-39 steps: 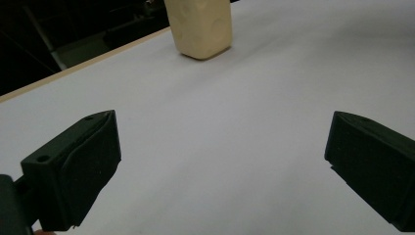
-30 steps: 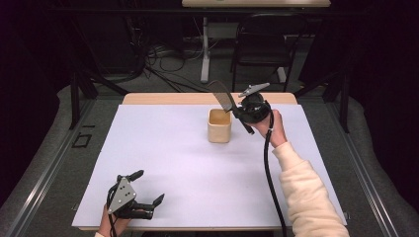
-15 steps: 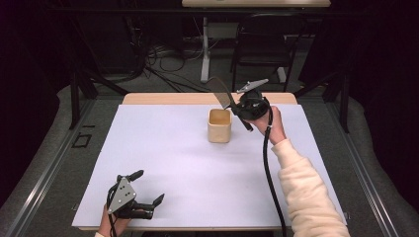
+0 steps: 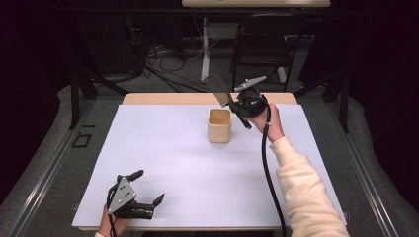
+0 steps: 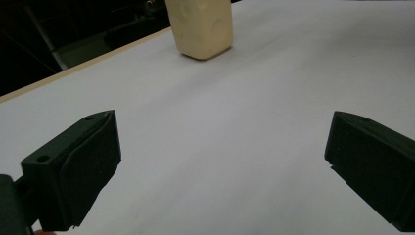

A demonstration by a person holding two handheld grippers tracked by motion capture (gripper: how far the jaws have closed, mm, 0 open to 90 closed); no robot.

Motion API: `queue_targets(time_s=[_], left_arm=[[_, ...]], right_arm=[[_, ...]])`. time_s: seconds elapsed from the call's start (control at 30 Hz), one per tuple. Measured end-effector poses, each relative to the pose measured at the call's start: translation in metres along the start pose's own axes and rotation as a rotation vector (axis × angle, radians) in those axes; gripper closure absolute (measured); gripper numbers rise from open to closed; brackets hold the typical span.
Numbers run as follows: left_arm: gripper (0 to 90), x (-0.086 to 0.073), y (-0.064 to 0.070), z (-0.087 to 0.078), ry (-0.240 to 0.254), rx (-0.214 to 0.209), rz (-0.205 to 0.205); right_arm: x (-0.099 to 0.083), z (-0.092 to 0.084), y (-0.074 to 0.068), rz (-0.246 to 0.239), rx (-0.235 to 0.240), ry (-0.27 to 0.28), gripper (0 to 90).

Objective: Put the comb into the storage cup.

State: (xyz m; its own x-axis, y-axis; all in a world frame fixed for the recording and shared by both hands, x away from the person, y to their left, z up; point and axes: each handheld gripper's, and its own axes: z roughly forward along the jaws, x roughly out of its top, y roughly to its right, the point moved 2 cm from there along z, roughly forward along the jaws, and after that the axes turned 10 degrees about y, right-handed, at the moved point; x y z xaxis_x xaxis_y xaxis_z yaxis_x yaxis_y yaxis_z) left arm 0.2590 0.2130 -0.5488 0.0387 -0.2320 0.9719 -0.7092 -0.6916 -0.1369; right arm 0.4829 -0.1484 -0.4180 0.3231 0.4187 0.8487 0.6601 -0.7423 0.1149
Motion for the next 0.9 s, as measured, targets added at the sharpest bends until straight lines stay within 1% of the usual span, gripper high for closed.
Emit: queue_targets(time_s=[0.2, 0.63, 0.7, 0.9], left_arm=[[0.2, 0.0, 0.0, 0.0, 0.002, 0.001, 0.001], [0.2, 0.0, 0.0, 0.0, 0.001, 0.002, -0.001], [0.2, 0.0, 0.0, 0.0, 0.002, 0.002, -0.001], [0.2, 0.0, 0.0, 0.0, 0.004, 0.001, -0.003]], right_arm=[[0.004, 0.001, -0.002, -0.011, -0.001, 0.006, 72.3], [0.012, 0.004, -0.006, -0.007, 0.003, 0.028, 72.3], [0.013, 0.004, -0.007, -0.016, 0.004, 0.029, 72.3], [0.016, 0.005, -0.009, -0.022, 0.004, 0.035, 72.2]])
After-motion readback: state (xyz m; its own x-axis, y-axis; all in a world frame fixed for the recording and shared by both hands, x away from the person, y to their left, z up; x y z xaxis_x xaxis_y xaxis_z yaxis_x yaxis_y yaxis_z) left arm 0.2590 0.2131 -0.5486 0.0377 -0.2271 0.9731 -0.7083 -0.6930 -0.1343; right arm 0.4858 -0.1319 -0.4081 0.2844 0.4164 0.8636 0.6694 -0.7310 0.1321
